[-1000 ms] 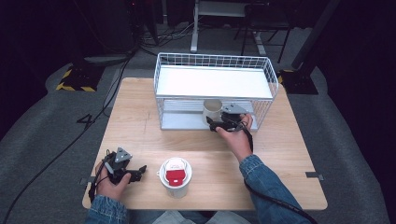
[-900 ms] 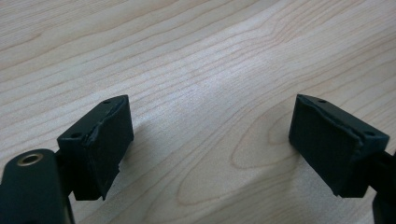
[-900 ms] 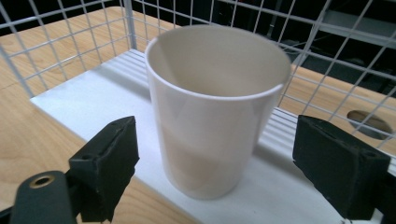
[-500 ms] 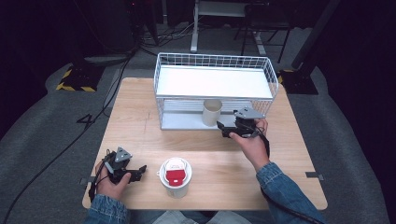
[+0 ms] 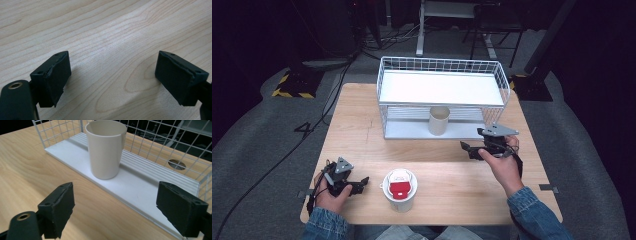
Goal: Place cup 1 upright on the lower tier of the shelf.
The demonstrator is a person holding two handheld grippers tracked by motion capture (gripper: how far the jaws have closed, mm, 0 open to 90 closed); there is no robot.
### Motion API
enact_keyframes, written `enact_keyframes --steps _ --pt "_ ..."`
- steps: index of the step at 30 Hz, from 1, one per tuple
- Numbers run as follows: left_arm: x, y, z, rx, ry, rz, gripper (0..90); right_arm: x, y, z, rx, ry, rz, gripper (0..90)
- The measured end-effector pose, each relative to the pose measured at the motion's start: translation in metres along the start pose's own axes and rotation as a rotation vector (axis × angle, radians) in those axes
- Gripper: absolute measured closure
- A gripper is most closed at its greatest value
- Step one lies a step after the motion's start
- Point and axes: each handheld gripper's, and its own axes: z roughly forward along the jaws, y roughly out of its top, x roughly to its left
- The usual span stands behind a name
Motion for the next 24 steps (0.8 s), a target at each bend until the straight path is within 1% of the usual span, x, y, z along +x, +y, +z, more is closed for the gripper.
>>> enact_keyframes --steps 2,3,4,5,6,7,8,9,10,11,12,13,14,16,17,18,22,23,24 --pt "0.000 0.000 0.000 0.001 -0.001 0.001 14.0 -0.002 -0.004 -0.010 0.006 0.010 0.000 15.7" --pt "0.000 0.000 0.001 -0.003 -0.001 -0.003 14.0 -0.005 -0.010 -0.019 0.020 0.020 -0.004 15.7" --pt "0.000 0.000 0.001 -0.003 -0.001 -0.003 14.0 -0.005 -0.010 -0.019 0.020 0.020 -0.004 15.7" --pt "0.000 0.001 0.001 -0.006 0.001 0.001 14.0 -0.007 -0.017 -0.027 0.030 0.022 -0.004 15.8" --pt "0.000 0.001 0.001 -0.006 0.001 0.001 14.0 -0.007 -0.017 -0.027 0.030 0.022 -0.004 15.8" --pt "0.000 0.001 0.001 -0.005 0.002 0.000 14.0 -0.009 -0.024 -0.034 0.040 0.012 -0.007 15.9" --pt "0.000 0.001 0.001 -0.005 0.002 0.000 14.0 -0.009 -0.024 -0.034 0.040 0.012 -0.007 15.9" --pt "0.000 0.001 0.001 -0.004 0.001 0.002 14.0 -0.010 -0.031 -0.041 0.044 0.005 -0.007 15.9" --pt "0.000 0.001 0.001 -0.004 0.001 0.002 14.0 -0.010 -0.031 -0.041 0.044 0.005 -0.007 15.9" --pt "0.000 0.001 0.001 -0.005 0.002 0.002 14.0 -0.012 -0.037 -0.048 0.052 -0.005 -0.009 15.9" --pt "0.000 0.001 0.001 -0.005 0.002 0.002 14.0 -0.012 -0.037 -0.048 0.052 -0.005 -0.009 15.9" --pt "0.000 0.001 0.001 -0.004 0.003 0.000 14.0 -0.013 -0.043 -0.053 0.074 -0.001 -0.004 15.9" --pt "0.000 0.001 0.001 -0.004 0.003 0.000 14.0 -0.013 -0.043 -0.053 0.074 -0.001 -0.004 15.9" --pt "0.000 0.002 0.002 -0.002 0.004 0.000 14.0 -0.014 -0.048 -0.058 0.111 0.016 -0.020 15.9" --pt "0.000 0.002 0.002 -0.002 0.002 -0.004 14.0 -0.015 -0.054 -0.062 0.130 0.028 -0.029 15.9" --pt "0.000 0.003 0.003 -0.001 0.002 0.000 14.0 -0.015 -0.054 -0.062 0.130 0.028 -0.029 15.9" --pt "0.000 0.003 0.004 -0.005 0.000 -0.003 14.0 -0.015 -0.066 -0.069 0.126 0.024 -0.007 15.9" --pt "0.000 0.004 0.004 -0.001 -0.001 -0.001 14.0 -0.015 -0.073 -0.072 0.131 0.024 0.001 15.9" --pt "0.000 0.004 0.004 0.003 0.002 0.000 14.0 -0.015 -0.073 -0.072 0.131 0.024 0.001 15.9"
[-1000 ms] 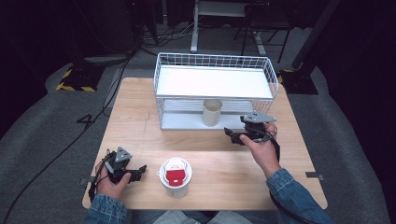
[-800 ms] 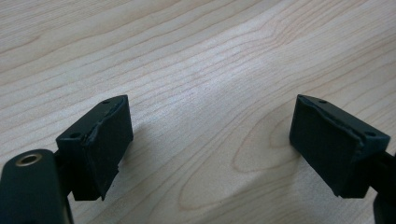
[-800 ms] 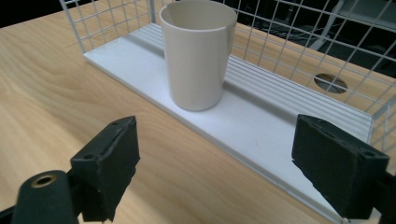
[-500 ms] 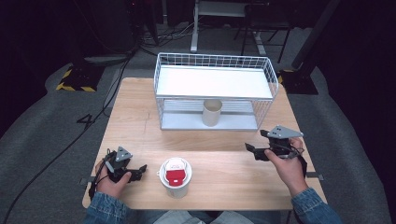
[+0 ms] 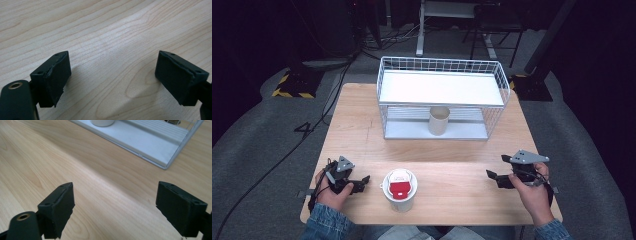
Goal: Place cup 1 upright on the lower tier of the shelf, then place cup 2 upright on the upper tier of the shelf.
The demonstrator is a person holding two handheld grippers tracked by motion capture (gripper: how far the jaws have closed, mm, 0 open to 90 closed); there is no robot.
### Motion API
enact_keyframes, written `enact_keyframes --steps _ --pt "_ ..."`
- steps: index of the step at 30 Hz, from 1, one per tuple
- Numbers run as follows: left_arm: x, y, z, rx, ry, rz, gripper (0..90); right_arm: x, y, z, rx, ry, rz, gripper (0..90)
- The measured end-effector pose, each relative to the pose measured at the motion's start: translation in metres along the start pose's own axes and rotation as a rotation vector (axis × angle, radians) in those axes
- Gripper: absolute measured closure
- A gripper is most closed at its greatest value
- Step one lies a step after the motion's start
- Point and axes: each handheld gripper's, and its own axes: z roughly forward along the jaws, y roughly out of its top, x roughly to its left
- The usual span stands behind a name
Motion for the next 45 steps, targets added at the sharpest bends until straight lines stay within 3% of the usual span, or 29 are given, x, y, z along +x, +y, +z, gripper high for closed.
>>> enact_keyframes --steps 8,15,22,29,38,45 --pt "0.000 0.001 0.001 -0.001 0.002 0.002 14.0 -0.007 -0.033 -0.003 0.016 -0.012 0.045 15.9" --pt "0.000 0.001 0.001 -0.005 0.003 0.004 14.1 -0.019 -0.059 0.004 0.065 -0.032 0.067 16.0" --pt "-0.002 0.000 0.001 -0.008 0.012 -0.009 14.4 -0.019 -0.066 0.010 0.091 -0.069 0.063 15.2" --pt "-0.006 -0.001 0.000 -0.006 0.032 -0.029 14.4 -0.020 -0.066 0.011 0.095 -0.073 0.090 13.1" --pt "-0.007 -0.002 -0.002 -0.017 0.032 -0.053 15.9 -0.020 -0.066 0.011 0.094 -0.071 0.091 13.0" --pt "-0.016 0.000 -0.013 -0.055 0.021 -0.017 16.2 -0.020 -0.066 0.011 0.095 -0.073 0.091 13.0"
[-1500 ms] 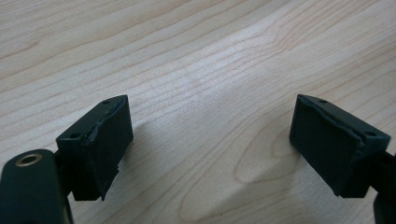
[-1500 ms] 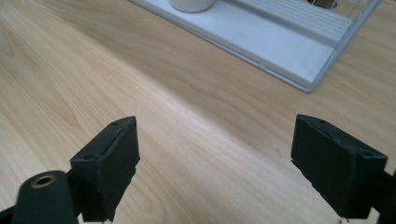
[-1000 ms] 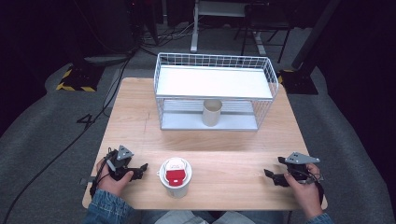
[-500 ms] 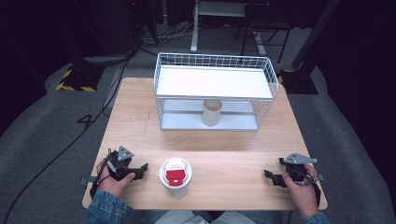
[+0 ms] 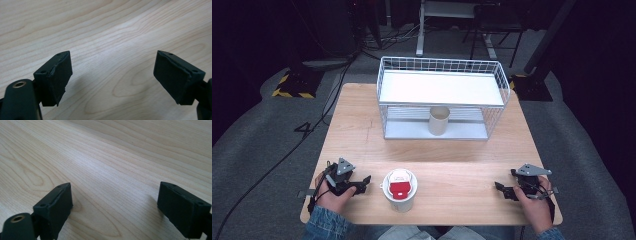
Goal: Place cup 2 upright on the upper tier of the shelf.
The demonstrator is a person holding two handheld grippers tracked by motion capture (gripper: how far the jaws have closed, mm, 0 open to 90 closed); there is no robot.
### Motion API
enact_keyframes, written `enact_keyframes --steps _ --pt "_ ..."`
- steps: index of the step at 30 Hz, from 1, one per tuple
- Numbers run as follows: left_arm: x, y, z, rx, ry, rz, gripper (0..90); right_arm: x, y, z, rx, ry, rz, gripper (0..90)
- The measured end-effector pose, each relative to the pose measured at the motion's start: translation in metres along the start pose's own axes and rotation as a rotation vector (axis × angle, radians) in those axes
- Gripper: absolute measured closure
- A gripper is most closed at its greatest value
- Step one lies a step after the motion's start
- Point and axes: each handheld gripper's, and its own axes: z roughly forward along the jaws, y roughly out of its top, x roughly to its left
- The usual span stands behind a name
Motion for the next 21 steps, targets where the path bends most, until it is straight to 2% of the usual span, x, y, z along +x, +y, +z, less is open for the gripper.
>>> enact_keyframes --steps 3,6,8,12,14,17,21 --pt "-0.004 0.000 -0.005 -0.016 -0.012 -0.004 16.2 0.000 0.000 0.000 0.000 0.000 0.000 13.0" --pt "-0.008 0.001 -0.013 -0.040 -0.027 0.014 16.2 0.000 0.000 0.000 0.000 0.000 0.000 13.0" --pt "-0.012 0.001 -0.023 -0.074 -0.053 0.017 16.3 0.000 0.000 0.000 0.000 0.000 0.000 13.0" --pt "-0.018 0.001 -0.031 -0.100 -0.082 0.014 16.3 0.000 0.000 0.000 -0.001 0.002 0.000 13.0" --pt "-0.022 0.003 -0.037 -0.112 -0.094 0.037 16.3 0.000 0.000 0.000 0.000 0.000 0.000 13.0" --pt "-0.026 0.004 -0.040 -0.119 -0.106 0.045 16.2 0.000 0.000 0.000 0.000 0.000 0.000 13.0" --pt "-0.032 0.005 -0.048 -0.140 -0.129 0.075 16.1 0.000 0.000 0.000 0.000 0.000 0.000 13.0"
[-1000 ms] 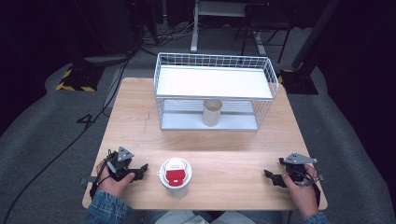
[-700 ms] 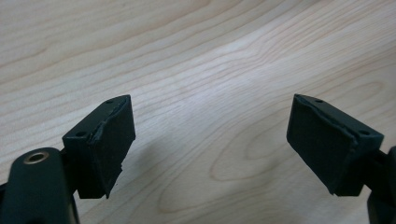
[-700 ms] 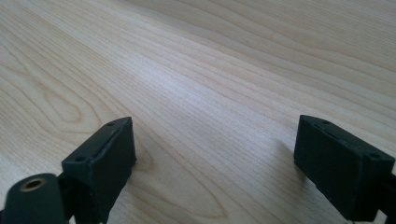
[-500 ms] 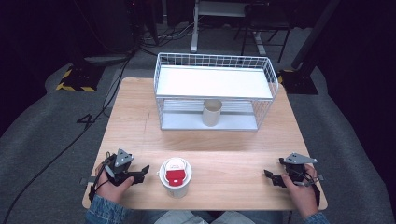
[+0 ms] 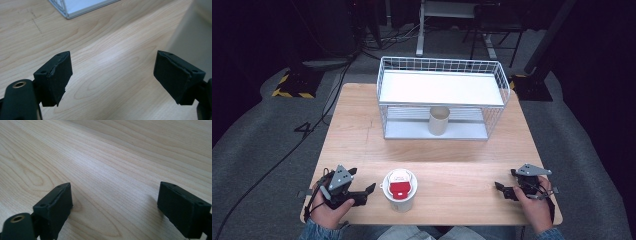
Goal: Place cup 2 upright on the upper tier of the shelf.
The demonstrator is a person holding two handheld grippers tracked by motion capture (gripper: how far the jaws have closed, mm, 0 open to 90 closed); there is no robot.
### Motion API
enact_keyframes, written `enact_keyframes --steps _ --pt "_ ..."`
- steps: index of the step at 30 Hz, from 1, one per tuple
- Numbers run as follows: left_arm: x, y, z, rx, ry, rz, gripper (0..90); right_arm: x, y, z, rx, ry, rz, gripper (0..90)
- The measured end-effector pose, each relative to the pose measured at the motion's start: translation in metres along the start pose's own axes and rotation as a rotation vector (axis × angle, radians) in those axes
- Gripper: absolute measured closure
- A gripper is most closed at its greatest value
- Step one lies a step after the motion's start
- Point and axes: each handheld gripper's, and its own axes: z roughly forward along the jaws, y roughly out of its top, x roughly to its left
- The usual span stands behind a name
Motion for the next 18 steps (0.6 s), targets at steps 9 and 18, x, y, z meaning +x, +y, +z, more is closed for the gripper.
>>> enact_keyframes --steps 9,18 --pt "-0.014 0.000 -0.016 -0.036 -0.063 0.017 16.1 0.000 0.000 0.000 0.000 0.000 0.000 13.0" --pt "-0.031 -0.002 -0.030 -0.036 -0.088 0.038 15.9 0.000 0.000 0.000 0.000 0.000 0.000 13.0"
